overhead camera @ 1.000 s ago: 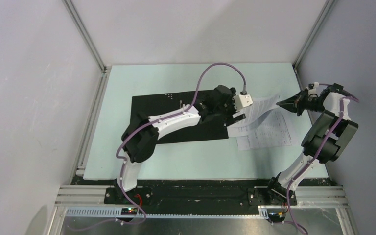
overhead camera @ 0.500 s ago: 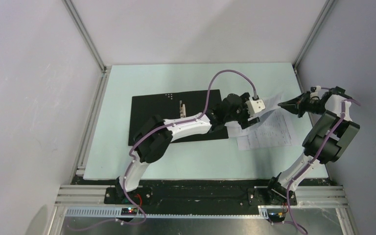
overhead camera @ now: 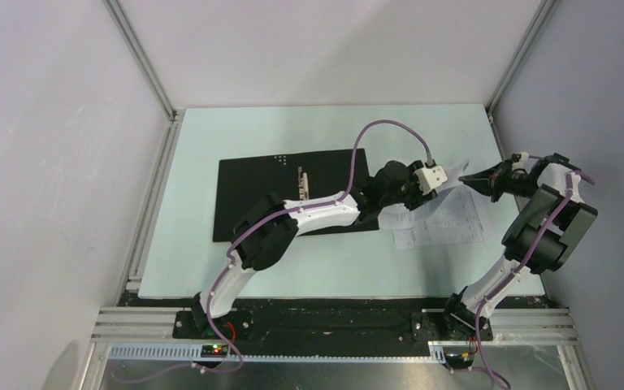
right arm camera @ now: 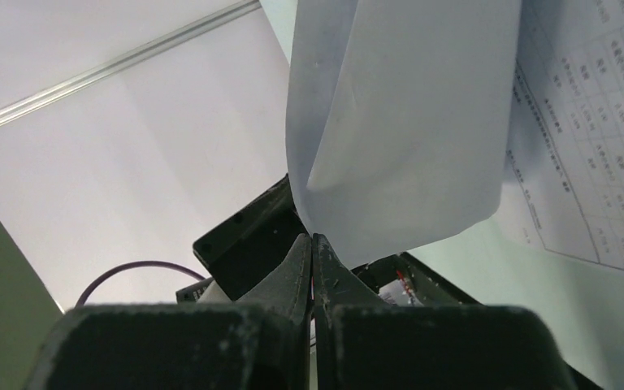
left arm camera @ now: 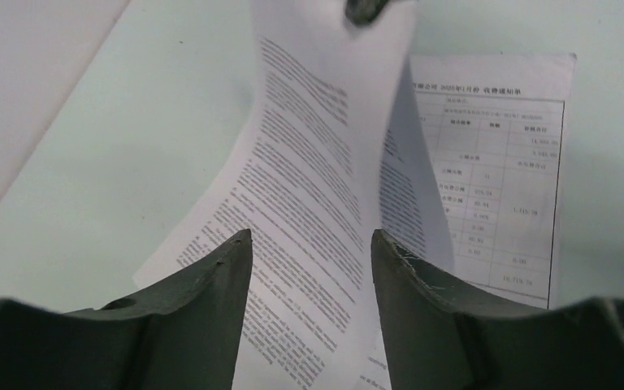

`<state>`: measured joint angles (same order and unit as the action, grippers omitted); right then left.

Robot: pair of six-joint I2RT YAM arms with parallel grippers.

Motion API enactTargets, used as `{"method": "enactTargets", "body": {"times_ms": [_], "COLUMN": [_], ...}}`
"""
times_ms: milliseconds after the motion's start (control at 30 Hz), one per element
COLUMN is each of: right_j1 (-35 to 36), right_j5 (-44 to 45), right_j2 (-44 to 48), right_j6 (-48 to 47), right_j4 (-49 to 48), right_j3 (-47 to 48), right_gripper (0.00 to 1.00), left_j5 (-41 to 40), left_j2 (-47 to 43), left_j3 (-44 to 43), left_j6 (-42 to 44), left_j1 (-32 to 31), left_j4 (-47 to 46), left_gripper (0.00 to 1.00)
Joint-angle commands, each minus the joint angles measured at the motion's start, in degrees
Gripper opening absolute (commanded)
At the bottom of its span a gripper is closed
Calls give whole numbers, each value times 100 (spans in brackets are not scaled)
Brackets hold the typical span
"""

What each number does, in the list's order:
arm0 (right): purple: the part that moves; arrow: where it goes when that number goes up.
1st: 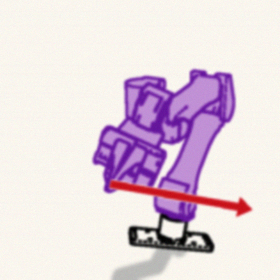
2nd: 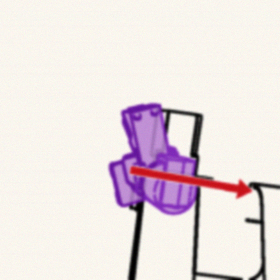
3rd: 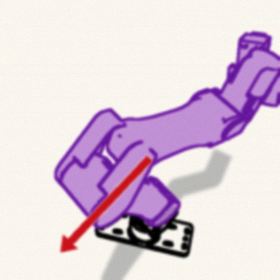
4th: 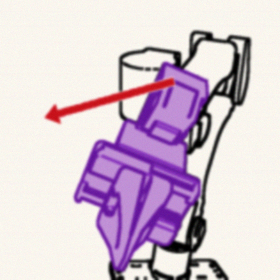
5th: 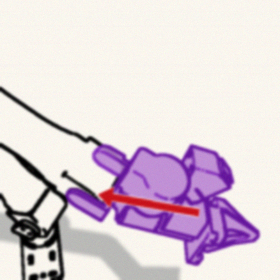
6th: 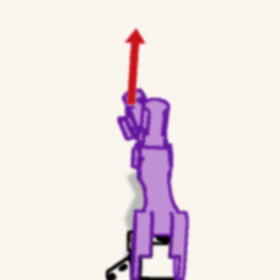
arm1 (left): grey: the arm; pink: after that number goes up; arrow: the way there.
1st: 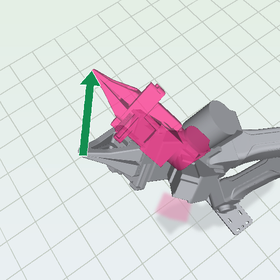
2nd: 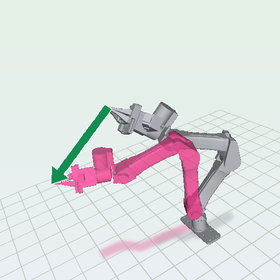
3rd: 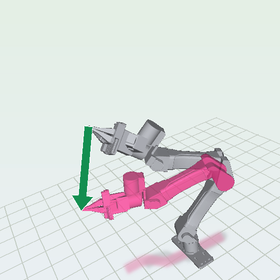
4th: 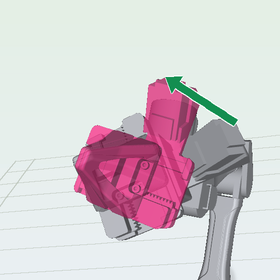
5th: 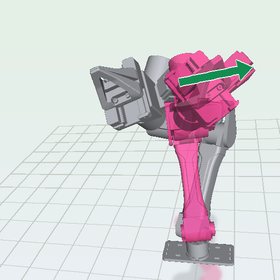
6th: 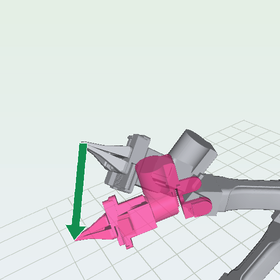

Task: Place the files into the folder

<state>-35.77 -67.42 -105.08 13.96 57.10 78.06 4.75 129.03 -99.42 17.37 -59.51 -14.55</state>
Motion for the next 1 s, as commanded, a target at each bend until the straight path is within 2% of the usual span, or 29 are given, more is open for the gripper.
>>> {"method": "enactTargets", "body": {"times_ms": [0, 133, 200, 300, 400, 700, 833, 967], "right_j1": [-28, -42, -48, -92, -179, -280, -292, -293], "right_j5": [-330, -448, -470, -457, -400, -432, -445, -517], "right_j2": [428, 552, 575, 528, 462, 474, 480, 492], "right_j6": [212, 431, 510, 527, 503, 438, 388, 349], "right_j4": [202, 156, 91, 49, 55, 106, 149, 202], "right_j3": [-251, -377, -375, -382, -380, -383, -387, -387], "right_gripper": [0, 0, 0, 0, 0, 0, 0, 0], "left_j5": [-277, -27, 61, 44, 235, 656, 791, 406], "left_j2": [28, 45, -10, -161, -435, -578, -784, -701], "left_j3": [-357, -378, -311, -173, 131, 259, 483, 425], "left_j6": [-167, -174, -165, -166, -180, -220, 82, 440], "left_j1": [-34, -28, -26, -13, 40, 43, 43, 37], "left_j4": [-314, -304, -275, -184, -158, 50, 98, 225], "left_gripper": [60, 62, 67, 79, 84, 83, 82, 82]}}
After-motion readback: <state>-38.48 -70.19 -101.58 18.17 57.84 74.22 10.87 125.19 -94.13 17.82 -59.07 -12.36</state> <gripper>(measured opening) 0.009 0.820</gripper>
